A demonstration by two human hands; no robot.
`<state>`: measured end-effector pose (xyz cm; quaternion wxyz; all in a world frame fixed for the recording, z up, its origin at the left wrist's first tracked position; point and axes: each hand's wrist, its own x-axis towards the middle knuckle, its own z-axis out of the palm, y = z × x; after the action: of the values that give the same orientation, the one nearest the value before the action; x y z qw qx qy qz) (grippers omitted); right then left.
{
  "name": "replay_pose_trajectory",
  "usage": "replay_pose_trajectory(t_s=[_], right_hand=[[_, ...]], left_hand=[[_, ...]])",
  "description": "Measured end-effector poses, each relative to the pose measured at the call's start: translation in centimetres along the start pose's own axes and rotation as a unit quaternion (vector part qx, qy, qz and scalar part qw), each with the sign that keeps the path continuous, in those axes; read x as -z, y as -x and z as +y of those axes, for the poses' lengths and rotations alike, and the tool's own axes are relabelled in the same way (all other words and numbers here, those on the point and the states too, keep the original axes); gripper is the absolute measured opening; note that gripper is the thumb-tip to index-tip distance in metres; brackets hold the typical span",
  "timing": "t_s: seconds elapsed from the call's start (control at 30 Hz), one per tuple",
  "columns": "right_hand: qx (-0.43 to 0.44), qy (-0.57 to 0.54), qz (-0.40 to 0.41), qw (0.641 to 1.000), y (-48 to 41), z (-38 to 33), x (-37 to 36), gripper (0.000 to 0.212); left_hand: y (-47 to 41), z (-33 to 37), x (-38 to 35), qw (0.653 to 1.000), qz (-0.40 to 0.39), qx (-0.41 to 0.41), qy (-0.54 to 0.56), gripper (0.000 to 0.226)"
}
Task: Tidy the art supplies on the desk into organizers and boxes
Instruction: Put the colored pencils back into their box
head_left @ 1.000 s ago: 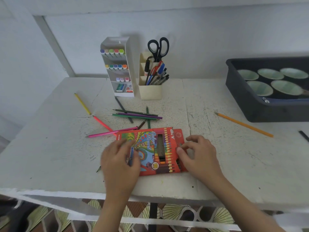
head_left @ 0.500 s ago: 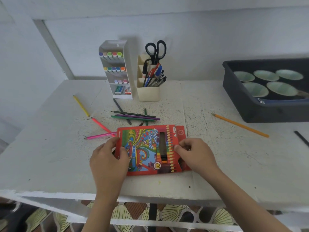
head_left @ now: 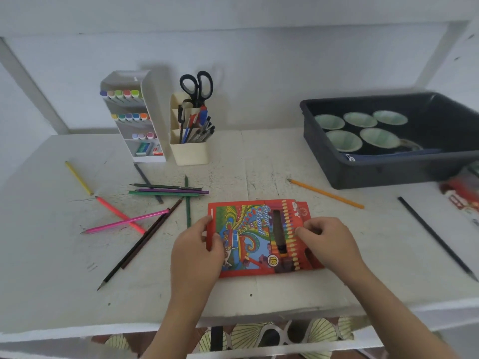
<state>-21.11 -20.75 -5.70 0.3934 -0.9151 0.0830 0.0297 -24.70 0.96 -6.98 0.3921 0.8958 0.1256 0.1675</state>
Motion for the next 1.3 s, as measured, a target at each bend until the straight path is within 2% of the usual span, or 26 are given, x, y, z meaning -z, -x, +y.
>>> replay_pose_trajectory(t_s=[0.17, 0.47, 0.63, 0.77, 0.9, 1.07, 1.17, 1.3], right_hand=[[-0.003, 0.014, -0.004, 1.000, -0.3, 1.4, 0.6, 0.026], [0.048, 0.051, 0.000, 0.998, -0.5, 2.9, 0.6, 0.020], [0.069, 0.004, 0.000, 0.998, -0.4, 3.5, 0.9, 0.015], [0.093, 0.000, 0.041, 0.995, -0.4, 4.9, 2.7, 0.011], [0.102, 0.045, 0.111, 0.987, -0.4, 7.3, 5.4, 0.012], [0.038, 0.046, 0.207, 0.977, -0.3, 11.4, 9.7, 0.012], [-0.003, 0.086, 0.252, 0.964, -0.1, 13.6, 11.8, 0.014], [-0.062, 0.154, 0.244, 0.955, 0.0, 15.6, 13.7, 0.015]], left_hand=[[0.3, 0.9, -1.4, 1.000, -0.022, 0.005, -0.017, 0.041], [0.9, 1.1, -2.1, 0.998, -0.023, 0.018, -0.060, 0.040], [1.1, 1.8, -2.2, 0.995, 0.008, 0.006, -0.101, 0.040], [0.9, 3.5, -3.1, 0.988, -0.001, -0.044, -0.151, 0.046], [1.1, 5.7, -4.8, 0.985, -0.023, -0.089, -0.143, 0.046], [1.9, 8.7, -8.5, 0.983, -0.061, -0.127, -0.117, 0.041], [2.6, 9.9, -10.6, 0.979, -0.081, -0.148, -0.112, 0.041], [3.2, 11.3, -12.8, 0.977, -0.087, -0.166, -0.105, 0.039]])
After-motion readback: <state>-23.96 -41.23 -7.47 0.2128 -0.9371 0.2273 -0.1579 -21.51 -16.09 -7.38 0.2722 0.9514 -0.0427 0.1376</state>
